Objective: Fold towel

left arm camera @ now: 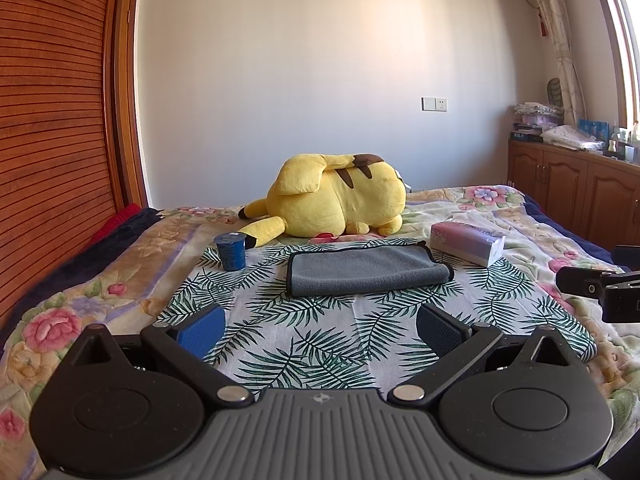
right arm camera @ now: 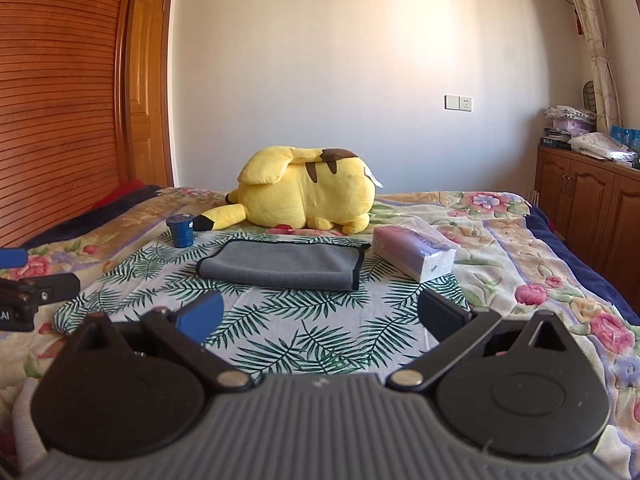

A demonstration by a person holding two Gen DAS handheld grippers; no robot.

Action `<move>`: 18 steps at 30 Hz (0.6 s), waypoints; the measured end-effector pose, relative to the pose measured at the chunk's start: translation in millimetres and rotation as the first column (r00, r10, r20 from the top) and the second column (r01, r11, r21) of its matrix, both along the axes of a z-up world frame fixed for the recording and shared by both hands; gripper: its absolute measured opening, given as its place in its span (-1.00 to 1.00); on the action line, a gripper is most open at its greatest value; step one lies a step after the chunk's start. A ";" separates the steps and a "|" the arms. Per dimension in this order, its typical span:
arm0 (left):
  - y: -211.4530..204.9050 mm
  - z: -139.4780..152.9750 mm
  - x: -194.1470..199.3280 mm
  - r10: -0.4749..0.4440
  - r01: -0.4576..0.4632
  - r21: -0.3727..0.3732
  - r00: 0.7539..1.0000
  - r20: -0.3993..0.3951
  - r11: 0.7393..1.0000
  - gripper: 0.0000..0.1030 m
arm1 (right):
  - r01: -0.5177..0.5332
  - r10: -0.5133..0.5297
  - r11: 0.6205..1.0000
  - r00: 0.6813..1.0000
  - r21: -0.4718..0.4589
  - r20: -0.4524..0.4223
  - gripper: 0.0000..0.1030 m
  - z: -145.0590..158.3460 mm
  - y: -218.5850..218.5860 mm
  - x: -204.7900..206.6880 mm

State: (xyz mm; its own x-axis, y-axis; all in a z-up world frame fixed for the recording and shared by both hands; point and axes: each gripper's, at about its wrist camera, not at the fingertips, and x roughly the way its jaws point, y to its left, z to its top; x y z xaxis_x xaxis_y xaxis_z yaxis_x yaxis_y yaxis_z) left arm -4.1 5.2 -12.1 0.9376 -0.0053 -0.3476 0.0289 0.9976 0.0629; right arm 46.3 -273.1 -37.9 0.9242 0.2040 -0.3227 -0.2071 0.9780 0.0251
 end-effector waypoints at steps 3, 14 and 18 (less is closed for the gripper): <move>-0.1 0.1 0.0 -0.001 0.001 -0.001 1.000 -0.001 1.000 0.69 | 0.000 0.000 1.000 1.000 0.000 0.000 1.00 0.0 0.1 0.0; -1.5 0.7 0.0 -0.001 0.001 0.000 1.000 -0.001 1.000 0.69 | 0.000 0.000 1.000 1.000 0.000 0.000 1.00 0.2 0.3 -0.2; -1.1 0.6 -0.1 -0.001 0.001 0.002 1.000 0.000 1.000 0.69 | 0.000 0.000 1.000 1.000 0.000 0.000 1.00 0.2 0.1 -0.1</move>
